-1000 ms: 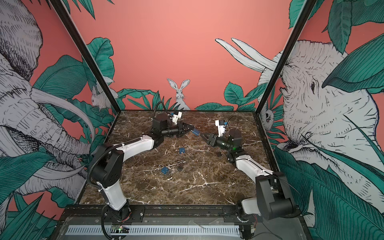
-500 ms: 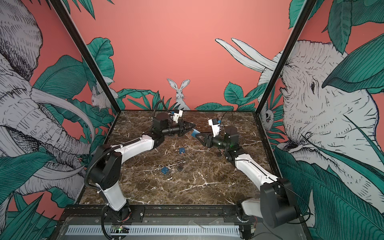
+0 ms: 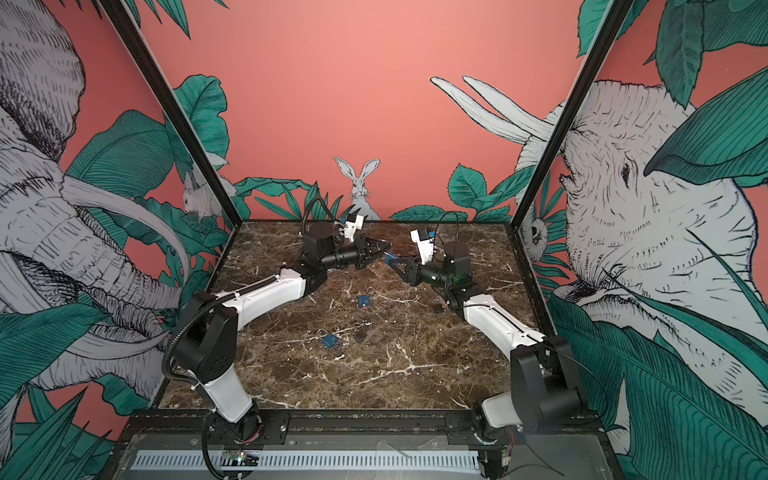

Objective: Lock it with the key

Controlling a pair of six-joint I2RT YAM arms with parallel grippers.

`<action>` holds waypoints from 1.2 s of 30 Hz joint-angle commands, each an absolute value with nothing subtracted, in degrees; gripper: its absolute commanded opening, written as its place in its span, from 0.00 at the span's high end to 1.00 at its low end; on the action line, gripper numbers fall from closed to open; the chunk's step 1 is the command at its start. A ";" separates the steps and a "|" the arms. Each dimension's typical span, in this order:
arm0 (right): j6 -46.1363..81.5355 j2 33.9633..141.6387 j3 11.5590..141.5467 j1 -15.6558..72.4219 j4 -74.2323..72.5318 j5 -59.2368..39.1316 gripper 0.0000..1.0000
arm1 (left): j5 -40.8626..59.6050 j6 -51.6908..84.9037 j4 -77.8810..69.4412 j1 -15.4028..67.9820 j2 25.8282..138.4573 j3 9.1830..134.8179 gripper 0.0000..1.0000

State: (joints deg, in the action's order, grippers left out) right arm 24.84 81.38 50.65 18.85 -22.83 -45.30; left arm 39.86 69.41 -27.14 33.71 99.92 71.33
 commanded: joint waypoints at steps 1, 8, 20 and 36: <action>24.74 81.82 52.12 19.50 -25.23 -46.30 0.67 | 41.13 70.89 -30.96 34.10 96.13 73.86 1.00; 25.20 82.47 52.54 20.08 -25.84 -46.32 0.73 | 41.51 71.55 -31.95 34.19 96.67 74.05 1.00; 25.59 81.32 52.29 20.13 -24.51 -44.56 1.00 | 41.14 70.37 -31.62 34.15 96.09 73.47 1.00; 8.01 72.02 57.92 23.28 7.60 -35.91 1.00 | 26.96 37.95 -0.87 27.78 80.04 69.57 0.56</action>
State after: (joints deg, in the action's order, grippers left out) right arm 12.23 73.14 55.88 22.04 3.14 -37.50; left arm 29.80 48.88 -9.19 27.16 82.17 69.89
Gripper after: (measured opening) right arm 0.166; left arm 0.442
